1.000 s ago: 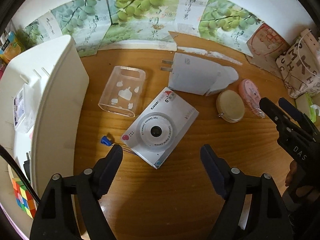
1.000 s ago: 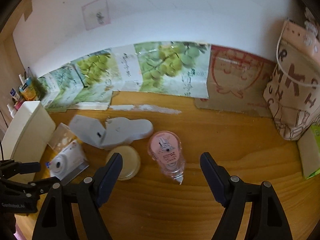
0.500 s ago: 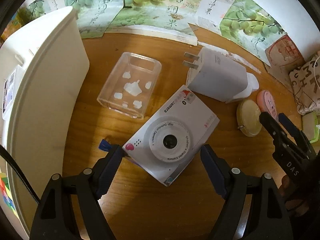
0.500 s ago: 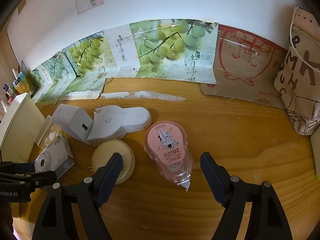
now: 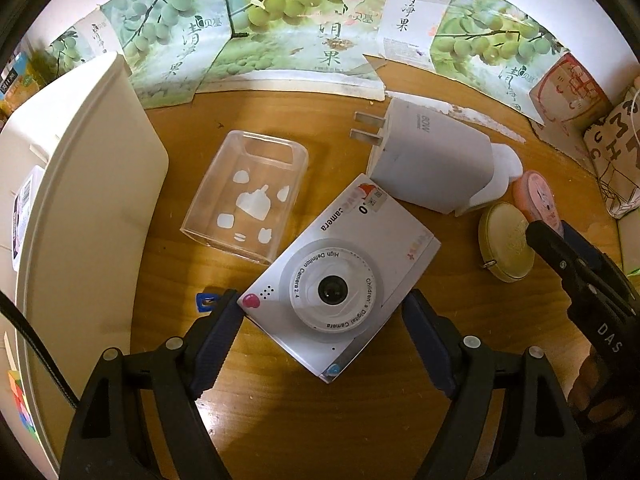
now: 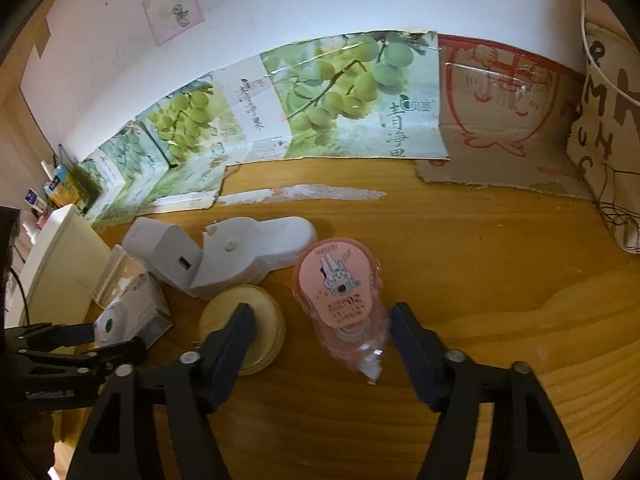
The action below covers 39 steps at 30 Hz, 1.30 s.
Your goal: Organize rigid objects
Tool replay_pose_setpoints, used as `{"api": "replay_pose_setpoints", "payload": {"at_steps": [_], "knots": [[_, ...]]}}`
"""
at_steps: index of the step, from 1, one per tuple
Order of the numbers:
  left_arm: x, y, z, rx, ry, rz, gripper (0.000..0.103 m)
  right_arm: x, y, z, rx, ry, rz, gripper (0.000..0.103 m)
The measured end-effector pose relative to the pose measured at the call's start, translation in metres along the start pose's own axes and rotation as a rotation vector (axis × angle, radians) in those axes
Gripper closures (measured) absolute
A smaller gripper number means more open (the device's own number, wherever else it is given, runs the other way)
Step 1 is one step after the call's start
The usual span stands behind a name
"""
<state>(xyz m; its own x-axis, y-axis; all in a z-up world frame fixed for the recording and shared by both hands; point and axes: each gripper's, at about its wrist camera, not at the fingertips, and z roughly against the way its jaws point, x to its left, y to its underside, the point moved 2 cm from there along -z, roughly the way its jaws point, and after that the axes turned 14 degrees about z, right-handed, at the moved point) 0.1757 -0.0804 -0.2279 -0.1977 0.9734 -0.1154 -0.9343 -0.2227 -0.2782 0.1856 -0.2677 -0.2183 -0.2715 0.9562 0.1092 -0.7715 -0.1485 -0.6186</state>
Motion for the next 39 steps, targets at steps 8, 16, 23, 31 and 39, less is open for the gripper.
{"api": "replay_pose_setpoints", "payload": {"at_steps": [8,16,23,31,39], "knots": [[-0.001,0.003,0.001,-0.013,-0.022,0.0,0.026,0.002,0.0,0.004,0.0,-0.006,-0.013,0.059],[-0.002,0.009,0.006,0.0,-0.018,0.014,0.032,0.0,0.002,0.005,0.028,-0.025,-0.046,0.066],[0.005,0.021,0.009,0.051,0.022,0.045,0.032,0.005,0.008,0.01,0.057,-0.047,-0.08,0.066],[0.009,0.039,0.015,0.107,0.072,0.079,0.032,0.016,0.018,0.02,0.096,-0.057,-0.084,0.066],[0.024,0.051,0.029,0.135,0.088,0.112,0.032,0.027,0.03,0.036,0.101,-0.077,-0.081,0.09]]}}
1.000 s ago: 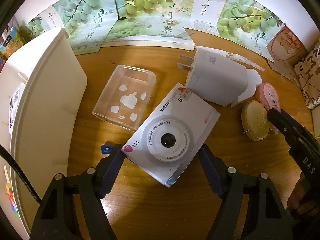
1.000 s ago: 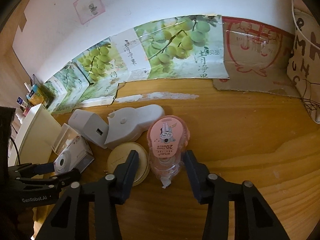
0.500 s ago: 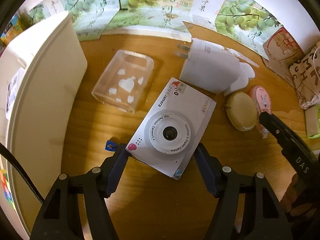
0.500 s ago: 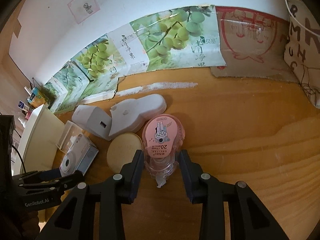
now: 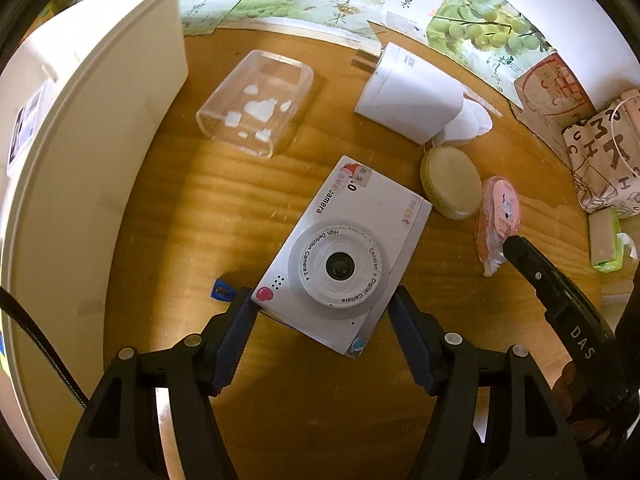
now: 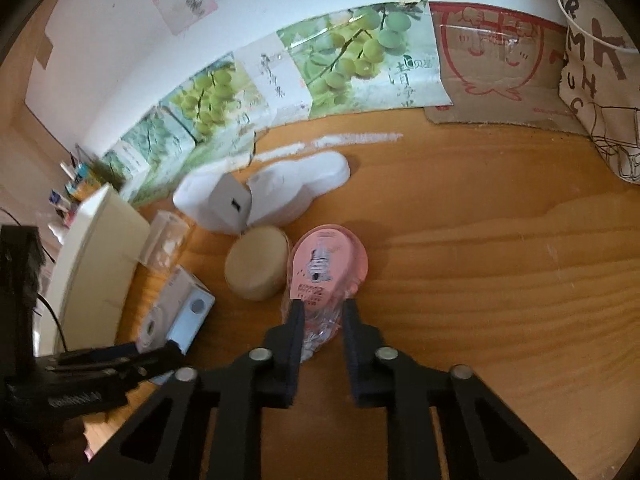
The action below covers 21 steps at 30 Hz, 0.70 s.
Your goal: Organize rigid objects
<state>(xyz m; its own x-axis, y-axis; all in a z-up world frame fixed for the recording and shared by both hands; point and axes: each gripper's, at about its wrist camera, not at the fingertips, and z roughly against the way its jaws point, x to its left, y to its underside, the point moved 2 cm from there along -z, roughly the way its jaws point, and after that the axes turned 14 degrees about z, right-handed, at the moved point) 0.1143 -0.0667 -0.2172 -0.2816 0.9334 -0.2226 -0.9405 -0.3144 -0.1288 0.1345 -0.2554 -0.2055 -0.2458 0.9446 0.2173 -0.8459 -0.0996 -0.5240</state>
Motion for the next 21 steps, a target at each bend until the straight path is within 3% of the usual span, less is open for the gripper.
{"api": "replay_pose_setpoints", "payload": {"at_steps": [3,15,20,21], "knots": [[0.007,0.004,0.008,-0.006,0.009,0.009,0.033,0.005,0.006,0.003,0.022,-0.009,-0.004,0.094],[0.027,0.013,0.046,-0.108,0.111,0.026,0.036,0.033,0.022,0.01,0.056,-0.021,0.043,0.094],[0.034,0.012,0.056,-0.144,0.153,0.047,0.037,0.037,0.024,0.013,0.048,-0.023,0.044,0.094],[0.034,0.012,0.057,-0.152,0.164,0.052,0.038,0.037,0.024,0.012,0.051,-0.018,0.04,0.09]]}}
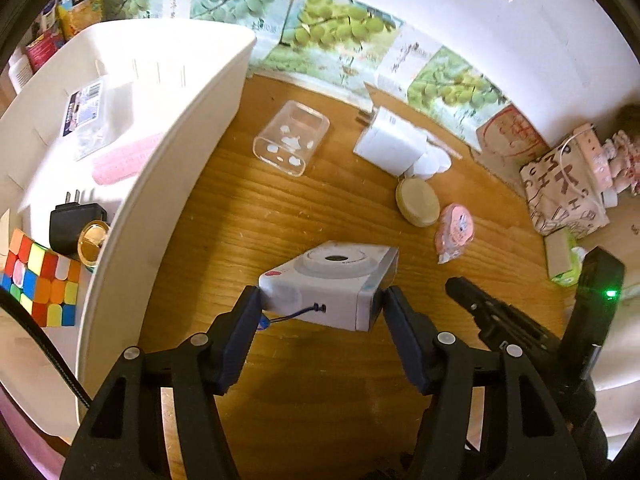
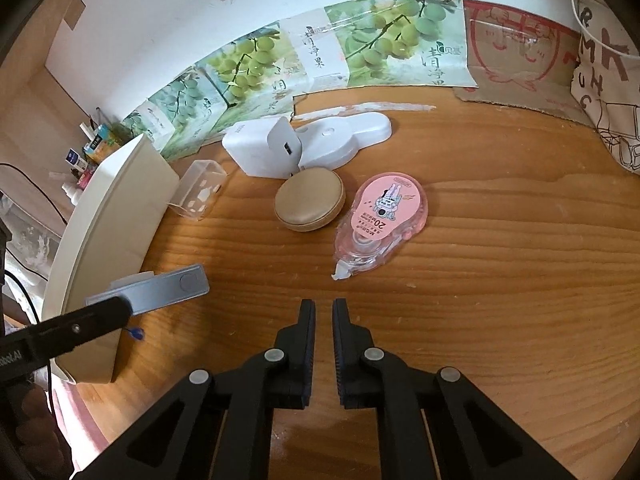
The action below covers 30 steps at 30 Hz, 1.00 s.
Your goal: Organize rigid objects
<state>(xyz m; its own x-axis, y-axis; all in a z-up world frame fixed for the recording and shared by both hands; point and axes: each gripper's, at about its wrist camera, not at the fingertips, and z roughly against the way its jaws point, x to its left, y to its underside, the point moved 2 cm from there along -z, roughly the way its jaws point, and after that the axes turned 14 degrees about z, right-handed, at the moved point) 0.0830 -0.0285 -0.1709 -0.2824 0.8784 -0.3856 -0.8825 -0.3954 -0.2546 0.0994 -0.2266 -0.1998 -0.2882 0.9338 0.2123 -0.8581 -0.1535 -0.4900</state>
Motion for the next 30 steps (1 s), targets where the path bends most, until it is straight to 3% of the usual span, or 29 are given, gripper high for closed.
{"api": "replay_pose_setpoints", "payload": {"at_steps": [1,4,6,12,17,30], "knots": [[0.002,0.0,0.005,-0.015,0.029,0.01,0.038,-0.001,0.0,-0.001,0.003,0.001,-0.008,0.086],[0.003,-0.002,0.014,-0.042,0.096,0.022,0.041,-0.006,0.002,0.0,-0.007,-0.013,-0.049,0.055],[0.003,-0.003,0.015,-0.051,0.108,0.021,0.042,-0.009,0.002,0.0,-0.015,-0.015,-0.077,0.049],[0.0,-0.004,0.011,-0.041,0.113,0.014,0.043,-0.022,-0.001,-0.007,-0.021,0.002,-0.152,0.04],[-0.003,-0.006,0.009,-0.038,0.12,0.006,0.043,-0.033,-0.013,-0.013,-0.058,0.078,-0.168,0.032],[-0.013,-0.014,0.005,-0.038,0.136,-0.004,0.043,-0.028,-0.041,-0.035,-0.058,0.223,0.008,0.03]]}}
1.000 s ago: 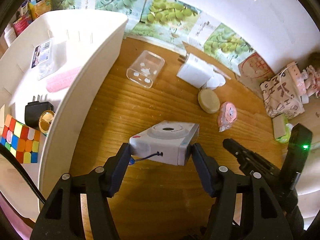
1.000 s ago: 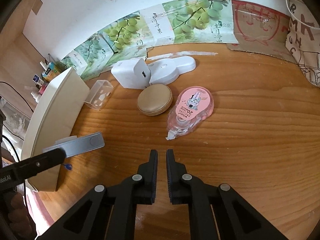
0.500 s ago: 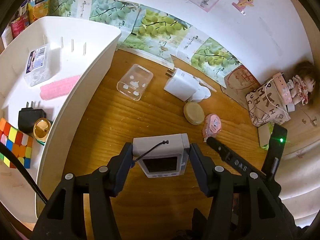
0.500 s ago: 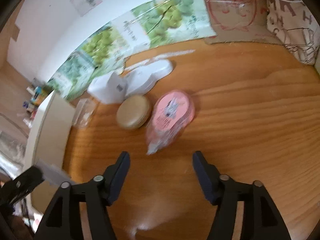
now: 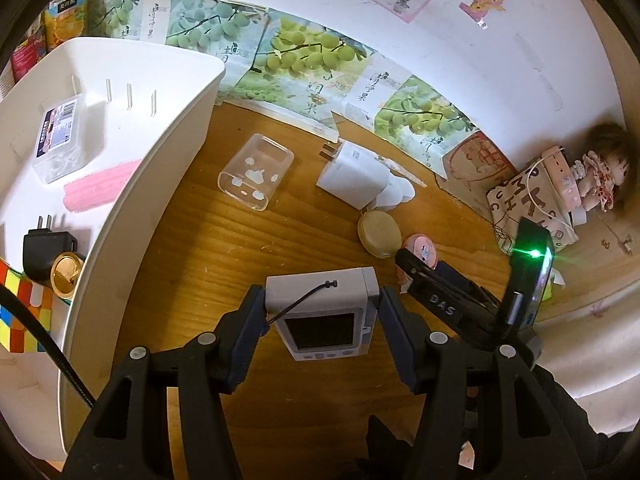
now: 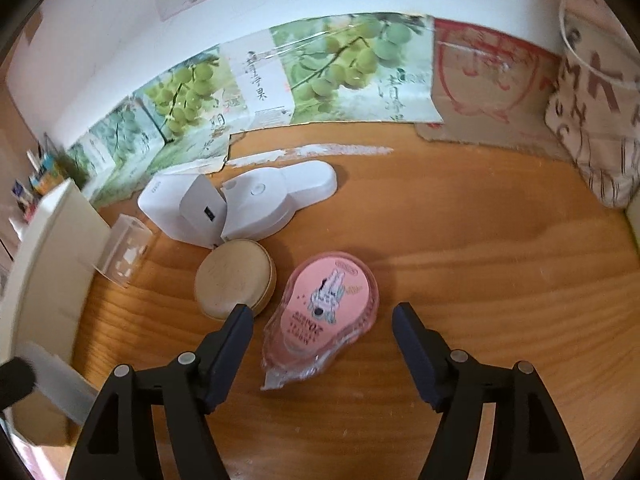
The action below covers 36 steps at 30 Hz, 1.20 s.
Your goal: Organize rigid objects
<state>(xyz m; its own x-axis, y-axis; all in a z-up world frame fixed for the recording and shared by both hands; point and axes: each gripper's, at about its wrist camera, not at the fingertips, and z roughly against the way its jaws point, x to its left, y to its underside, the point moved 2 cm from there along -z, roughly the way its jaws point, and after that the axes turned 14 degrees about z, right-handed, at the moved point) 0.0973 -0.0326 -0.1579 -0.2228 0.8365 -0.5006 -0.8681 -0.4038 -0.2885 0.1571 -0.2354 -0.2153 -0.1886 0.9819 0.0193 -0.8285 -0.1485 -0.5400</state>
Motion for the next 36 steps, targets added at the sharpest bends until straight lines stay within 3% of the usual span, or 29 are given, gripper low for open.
{"api": "replay_pose_setpoints", "payload": {"at_steps": [6,9,24,32,36], "knots": [[0.001,0.0,0.003,-0.007,0.011,0.001,0.043,0.001,-0.003,-0.004,0.004,0.028,0.042,0.031],[0.0,0.001,0.008,-0.022,0.03,-0.003,0.043,0.002,-0.002,-0.003,0.011,0.049,0.061,0.043],[0.0,0.014,0.053,-0.122,0.107,-0.049,0.043,0.02,0.033,0.027,0.079,0.009,0.097,0.043],[0.003,0.019,0.075,-0.126,0.14,-0.072,0.043,0.04,0.054,0.049,0.162,-0.027,0.126,0.043],[0.003,0.017,0.083,-0.123,0.143,-0.099,0.043,0.054,0.065,0.058,0.186,-0.086,0.125,0.043]]}}
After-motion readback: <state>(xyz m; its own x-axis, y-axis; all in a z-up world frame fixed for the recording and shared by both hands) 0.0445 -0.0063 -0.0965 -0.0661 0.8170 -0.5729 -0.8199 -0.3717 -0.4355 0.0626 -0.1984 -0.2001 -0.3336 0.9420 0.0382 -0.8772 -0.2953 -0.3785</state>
